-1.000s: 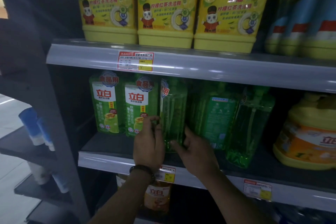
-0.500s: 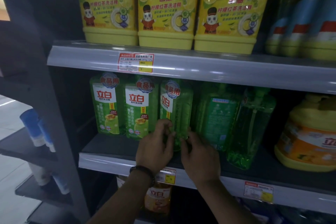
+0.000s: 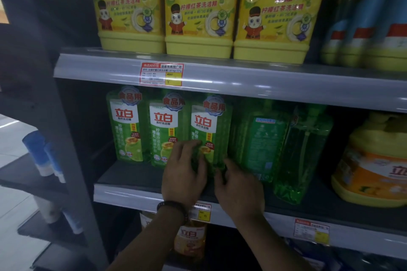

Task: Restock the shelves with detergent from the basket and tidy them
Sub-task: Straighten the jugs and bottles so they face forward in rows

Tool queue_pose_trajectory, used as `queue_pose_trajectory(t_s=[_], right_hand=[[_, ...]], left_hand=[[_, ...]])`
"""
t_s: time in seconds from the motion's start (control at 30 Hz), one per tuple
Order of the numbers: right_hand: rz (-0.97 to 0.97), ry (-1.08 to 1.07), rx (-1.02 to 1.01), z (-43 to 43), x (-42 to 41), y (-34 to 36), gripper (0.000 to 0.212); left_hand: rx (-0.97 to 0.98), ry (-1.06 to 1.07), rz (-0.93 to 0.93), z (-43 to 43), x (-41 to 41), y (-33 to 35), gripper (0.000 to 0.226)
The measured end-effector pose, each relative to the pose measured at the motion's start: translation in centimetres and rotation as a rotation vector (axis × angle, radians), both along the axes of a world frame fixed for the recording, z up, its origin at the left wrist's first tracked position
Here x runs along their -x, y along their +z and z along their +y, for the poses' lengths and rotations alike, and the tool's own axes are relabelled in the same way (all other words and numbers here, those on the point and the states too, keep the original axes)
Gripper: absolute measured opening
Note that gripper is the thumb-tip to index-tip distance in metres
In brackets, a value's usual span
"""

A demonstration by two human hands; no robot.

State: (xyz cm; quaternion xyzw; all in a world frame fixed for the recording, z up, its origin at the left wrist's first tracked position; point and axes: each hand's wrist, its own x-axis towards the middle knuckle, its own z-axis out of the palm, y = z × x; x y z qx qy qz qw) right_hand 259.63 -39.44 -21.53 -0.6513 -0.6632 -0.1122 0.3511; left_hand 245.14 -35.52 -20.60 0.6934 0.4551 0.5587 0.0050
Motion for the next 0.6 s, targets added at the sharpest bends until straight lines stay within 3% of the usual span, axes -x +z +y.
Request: queue_pose_trajectory(t_s=[0.33, 0.5, 0.6], right_hand=[[-0.02, -0.059, 0.286, 0.2, 0.4, 2.1, 0.086], [-0.02, -0.06, 0.292, 0.2, 0.5, 2.0, 0.086], [-0.023, -0.063, 0.25, 0.0, 0.5, 1.9, 0.077]], left_hand=[[-0.002, 0.321, 0.043, 0.1, -0.2, 0.1, 0.052], [0.005, 0.363, 0.13, 0.2, -0.3, 0.0, 0.058], [0.027, 0.375, 0.155, 0.2, -0.4, 0.1, 0.057]])
